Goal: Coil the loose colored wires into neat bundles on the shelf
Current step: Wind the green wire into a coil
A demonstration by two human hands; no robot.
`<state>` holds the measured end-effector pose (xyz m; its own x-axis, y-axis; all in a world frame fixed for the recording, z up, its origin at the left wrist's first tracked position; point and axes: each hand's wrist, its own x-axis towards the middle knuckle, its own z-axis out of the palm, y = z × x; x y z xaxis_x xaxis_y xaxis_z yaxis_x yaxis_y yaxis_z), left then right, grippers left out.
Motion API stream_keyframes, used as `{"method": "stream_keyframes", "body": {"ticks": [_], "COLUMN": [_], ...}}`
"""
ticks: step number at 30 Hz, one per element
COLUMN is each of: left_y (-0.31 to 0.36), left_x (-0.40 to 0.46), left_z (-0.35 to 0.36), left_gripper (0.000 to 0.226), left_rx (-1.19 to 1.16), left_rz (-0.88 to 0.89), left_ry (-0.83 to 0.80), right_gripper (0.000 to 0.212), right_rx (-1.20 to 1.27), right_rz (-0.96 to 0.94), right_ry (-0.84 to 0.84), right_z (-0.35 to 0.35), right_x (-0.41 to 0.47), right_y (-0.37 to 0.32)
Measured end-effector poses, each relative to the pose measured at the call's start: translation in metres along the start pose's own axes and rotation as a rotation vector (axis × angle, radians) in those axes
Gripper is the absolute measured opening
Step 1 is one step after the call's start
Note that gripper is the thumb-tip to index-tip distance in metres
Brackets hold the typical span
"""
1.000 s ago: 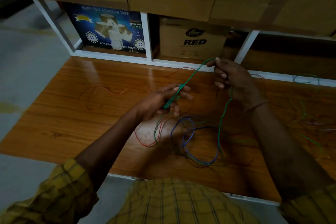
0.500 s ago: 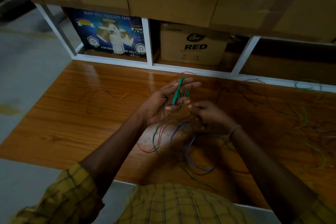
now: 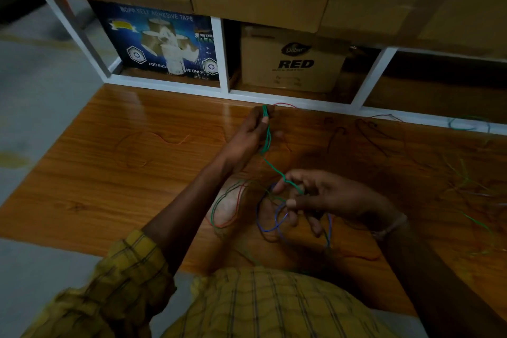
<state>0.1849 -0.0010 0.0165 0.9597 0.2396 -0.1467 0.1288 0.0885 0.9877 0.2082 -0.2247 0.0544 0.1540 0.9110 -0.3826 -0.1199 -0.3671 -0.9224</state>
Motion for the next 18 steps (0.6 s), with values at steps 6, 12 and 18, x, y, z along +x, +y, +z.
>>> {"method": "stream_keyframes", "body": {"ticks": [6,12,18], "left_y": [-0.002,0.008,0.014], "left_x": [-0.005,-0.017,-0.035], "left_z": [-0.004,-0.006,-0.003], "left_gripper": [0.040,0.038,0.037], "left_rx": [0.381,0.497,0.218], "left_rz": [0.036,0.036,-0.083], "left_ry": [-0.173,-0.295,-0.454], "right_gripper": [0.029,0.021,0.019], "right_rx": [-0.171,-0.200,-0.279], "right_rz": [-0.017,-0.114,-0.239], "right_ry": [0.192,0.497,0.677], "right_z": [-0.027,-0.063,-0.078], "right_x": [-0.015,-0.025,0.003], "right_y": [-0.019,-0.035,-0.029]}}
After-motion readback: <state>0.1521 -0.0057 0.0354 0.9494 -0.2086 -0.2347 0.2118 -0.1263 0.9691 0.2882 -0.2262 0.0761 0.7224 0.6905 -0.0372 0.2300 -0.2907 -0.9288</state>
